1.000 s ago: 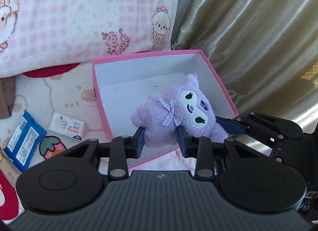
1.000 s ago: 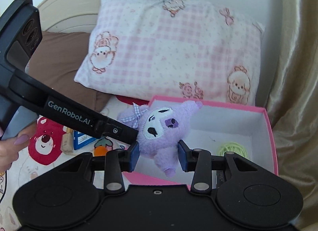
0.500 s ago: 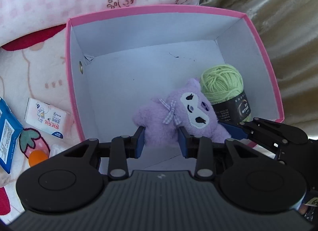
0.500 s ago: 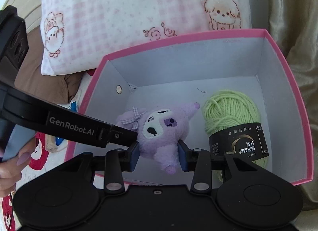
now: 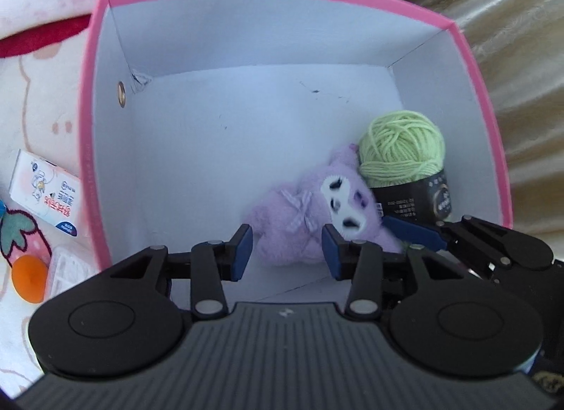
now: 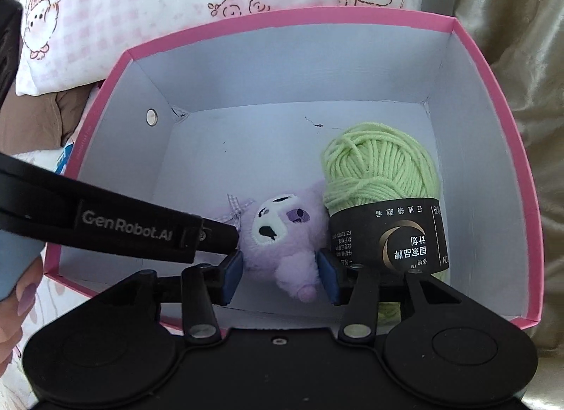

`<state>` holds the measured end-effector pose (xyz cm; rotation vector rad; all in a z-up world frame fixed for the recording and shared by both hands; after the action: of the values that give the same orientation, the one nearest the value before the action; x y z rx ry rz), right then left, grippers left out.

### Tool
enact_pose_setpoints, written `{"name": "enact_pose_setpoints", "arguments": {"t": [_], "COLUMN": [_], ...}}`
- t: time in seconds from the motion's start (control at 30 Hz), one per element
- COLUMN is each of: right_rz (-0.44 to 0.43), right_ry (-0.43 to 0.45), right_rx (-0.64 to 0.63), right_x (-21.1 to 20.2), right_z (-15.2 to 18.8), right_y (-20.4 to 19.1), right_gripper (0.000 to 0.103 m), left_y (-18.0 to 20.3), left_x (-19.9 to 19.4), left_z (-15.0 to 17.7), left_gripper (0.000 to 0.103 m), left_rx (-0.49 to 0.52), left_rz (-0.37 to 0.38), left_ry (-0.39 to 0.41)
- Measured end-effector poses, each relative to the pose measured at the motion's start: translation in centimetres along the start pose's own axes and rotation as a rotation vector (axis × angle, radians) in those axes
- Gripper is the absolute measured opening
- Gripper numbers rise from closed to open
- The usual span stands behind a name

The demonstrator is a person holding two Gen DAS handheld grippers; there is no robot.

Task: Organize objects
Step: 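Carry the purple plush with the left tool into the pink box and release, then withdraw the left tool and move it to the clear floss box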

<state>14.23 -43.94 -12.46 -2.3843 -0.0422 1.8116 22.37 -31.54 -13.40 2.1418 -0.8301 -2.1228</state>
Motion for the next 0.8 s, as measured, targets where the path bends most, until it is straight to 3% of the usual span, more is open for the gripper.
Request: {"name": "enact_pose_setpoints", "arguments": {"t": [0.1,0.17,0.3,0.57,0.8], "right_rz": [0.001,0.002,-0.006,-0.096,-0.165], "right_ry": [0.041,0.072,0.131,0.266,0.333], "right_rx": [-0.016,-0.040,-0.115,-0.297,-0.425], "right_x": [-2.3,-4.4,-8.5,-15.8,-18.3], "right_z": [0.6,1.0,2.4,5.7,8.3], "right_y": [-0.3,-0.8,-2.7,-9.9,-16.0], "right_gripper": [0.070,0.071,0.071,0.074,0.079], "left_y": [0.5,0.8,0.6,-1.7,-5.2], "left_x": [-2.5,-4.6,-8.2,-15.8,-22.3], "left_z": [1.2,1.9,3.5,7.6,11.0], "left_gripper": [0.051,0.056,0.056,0.057,0.060], "left_rx": [0.046,0.075,0.094,0.122,0.125], "left_rz": [0.013,0.006,0.026,-0.001,-0.025], "left_ry": [0.055,0.095,0.135,0.197,0.262]}}
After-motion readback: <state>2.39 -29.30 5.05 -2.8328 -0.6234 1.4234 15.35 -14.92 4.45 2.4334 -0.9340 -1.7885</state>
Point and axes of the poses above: each gripper's, at about its wrist camera, not at the fingertips, and x roughly the way its jaws point, y to its right, z to its underside, the point moved 3 cm from there along x, roughly the way its jaws point, and after that the axes turned 11 degrees about -y, right-handed, at the moved point
